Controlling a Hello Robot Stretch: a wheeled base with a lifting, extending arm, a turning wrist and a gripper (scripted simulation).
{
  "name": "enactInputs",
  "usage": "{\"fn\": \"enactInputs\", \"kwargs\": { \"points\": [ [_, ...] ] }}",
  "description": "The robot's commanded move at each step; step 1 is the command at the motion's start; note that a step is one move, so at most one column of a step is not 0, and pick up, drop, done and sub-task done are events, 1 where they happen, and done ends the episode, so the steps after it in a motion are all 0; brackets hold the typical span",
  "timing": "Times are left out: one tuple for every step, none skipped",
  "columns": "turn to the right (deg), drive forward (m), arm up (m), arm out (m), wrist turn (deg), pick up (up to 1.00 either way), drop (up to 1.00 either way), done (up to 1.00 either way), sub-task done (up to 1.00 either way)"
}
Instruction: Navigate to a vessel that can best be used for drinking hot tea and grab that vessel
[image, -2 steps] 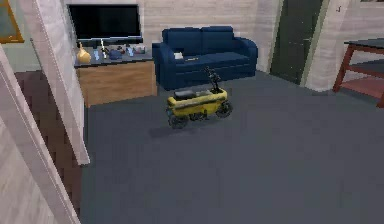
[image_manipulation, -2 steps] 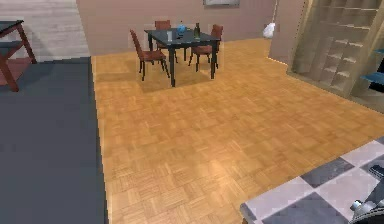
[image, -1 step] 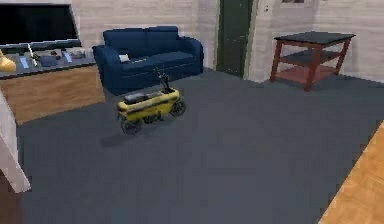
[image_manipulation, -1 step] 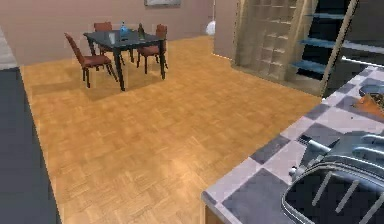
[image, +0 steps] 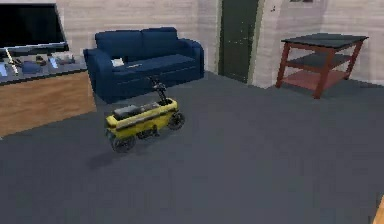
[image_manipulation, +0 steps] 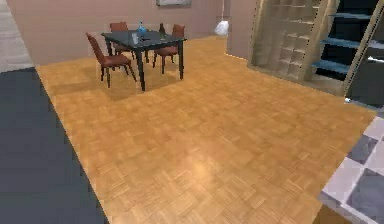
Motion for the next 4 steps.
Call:
{"fn": "enactInputs", "kwargs": {
  "points": [
    [45.0,0.0,0.0,0.0,0.0,0.0,0.0,0.0,0.0],
    [45.0,0.0,0.0,0.0,0.0,0.0,0.0,0.0,0.0],
    [27.0,0.0,0.0,0.0,0.0,0.0,0.0,0.0,0.0],
    [0.0,0.7,0.0,0.0,0.0,0.0,0.0,0.0,0.0]
  ]
}}
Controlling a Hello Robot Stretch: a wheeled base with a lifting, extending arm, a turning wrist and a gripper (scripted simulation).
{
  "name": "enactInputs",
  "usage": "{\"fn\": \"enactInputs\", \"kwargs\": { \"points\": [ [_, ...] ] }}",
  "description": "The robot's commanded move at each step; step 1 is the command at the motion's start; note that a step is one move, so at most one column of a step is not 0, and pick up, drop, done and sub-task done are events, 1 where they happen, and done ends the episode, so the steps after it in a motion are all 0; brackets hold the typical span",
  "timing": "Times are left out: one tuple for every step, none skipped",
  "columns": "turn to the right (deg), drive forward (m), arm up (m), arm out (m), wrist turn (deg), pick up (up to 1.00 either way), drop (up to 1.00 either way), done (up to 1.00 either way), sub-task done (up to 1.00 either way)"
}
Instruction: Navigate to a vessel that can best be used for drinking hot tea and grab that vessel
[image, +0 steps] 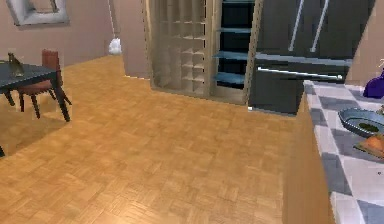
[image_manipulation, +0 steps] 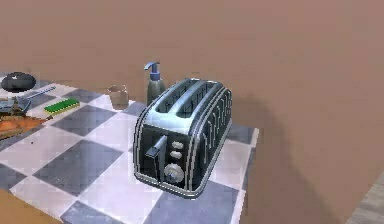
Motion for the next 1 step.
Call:
{"fn": "enactInputs", "kwargs": {
  "points": [
    [12.0,0.0,0.0,0.0,0.0,0.0,0.0,0.0,0.0]
  ]
}}
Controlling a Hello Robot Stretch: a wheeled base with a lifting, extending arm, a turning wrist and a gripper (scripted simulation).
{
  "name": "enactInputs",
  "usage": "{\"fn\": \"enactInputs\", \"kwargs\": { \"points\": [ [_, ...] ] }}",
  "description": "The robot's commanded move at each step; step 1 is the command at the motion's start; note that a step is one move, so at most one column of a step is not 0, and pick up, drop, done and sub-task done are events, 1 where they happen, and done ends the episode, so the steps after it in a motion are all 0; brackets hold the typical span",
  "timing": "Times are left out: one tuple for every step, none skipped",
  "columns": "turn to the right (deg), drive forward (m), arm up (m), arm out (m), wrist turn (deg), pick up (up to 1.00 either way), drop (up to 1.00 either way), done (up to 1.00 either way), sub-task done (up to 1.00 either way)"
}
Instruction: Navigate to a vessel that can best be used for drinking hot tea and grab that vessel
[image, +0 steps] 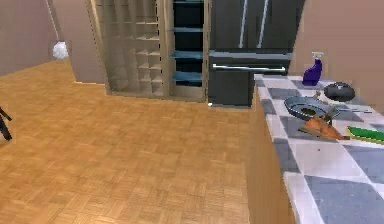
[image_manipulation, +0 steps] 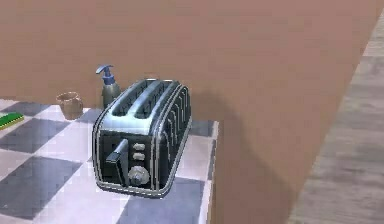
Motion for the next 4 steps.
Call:
{"fn": "enactInputs", "kwargs": {
  "points": [
    [0.0,0.4,0.0,0.0,0.0,0.0,0.0,0.0,0.0],
    [0.0,0.0,0.5,0.0,0.0,0.0,0.0,0.0,0.0],
    [0.0,0.0,0.38,0.0,0.0,0.0,0.0,0.0,0.0],
    [0.0,0.0,0.0,0.5,0.0,0.0,0.0,0.0,0.0]
  ]
}}
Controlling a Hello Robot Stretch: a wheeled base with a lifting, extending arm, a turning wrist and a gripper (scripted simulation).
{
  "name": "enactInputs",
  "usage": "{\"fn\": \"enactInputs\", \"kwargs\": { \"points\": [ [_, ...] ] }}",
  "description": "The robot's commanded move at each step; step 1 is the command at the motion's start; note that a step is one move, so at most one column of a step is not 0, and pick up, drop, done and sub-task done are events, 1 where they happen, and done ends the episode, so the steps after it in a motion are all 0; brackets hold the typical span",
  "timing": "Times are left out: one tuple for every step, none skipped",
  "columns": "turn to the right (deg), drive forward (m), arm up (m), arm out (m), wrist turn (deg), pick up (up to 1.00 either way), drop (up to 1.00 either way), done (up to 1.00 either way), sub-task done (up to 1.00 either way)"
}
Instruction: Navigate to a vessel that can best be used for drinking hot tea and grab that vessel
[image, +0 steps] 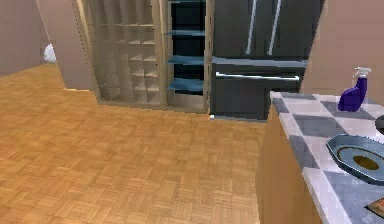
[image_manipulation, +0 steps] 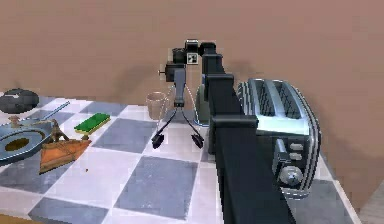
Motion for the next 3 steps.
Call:
{"fn": "enactInputs", "kwargs": {
  "points": [
    [0.0,0.0,0.0,0.0,45.0,0.0,0.0,0.0,0.0],
    [0.0,0.0,0.0,0.0,45.0,0.0,0.0,0.0,0.0],
    [0.0,0.0,0.0,0.0,45.0,0.0,0.0,0.0,0.0]
  ]
}}
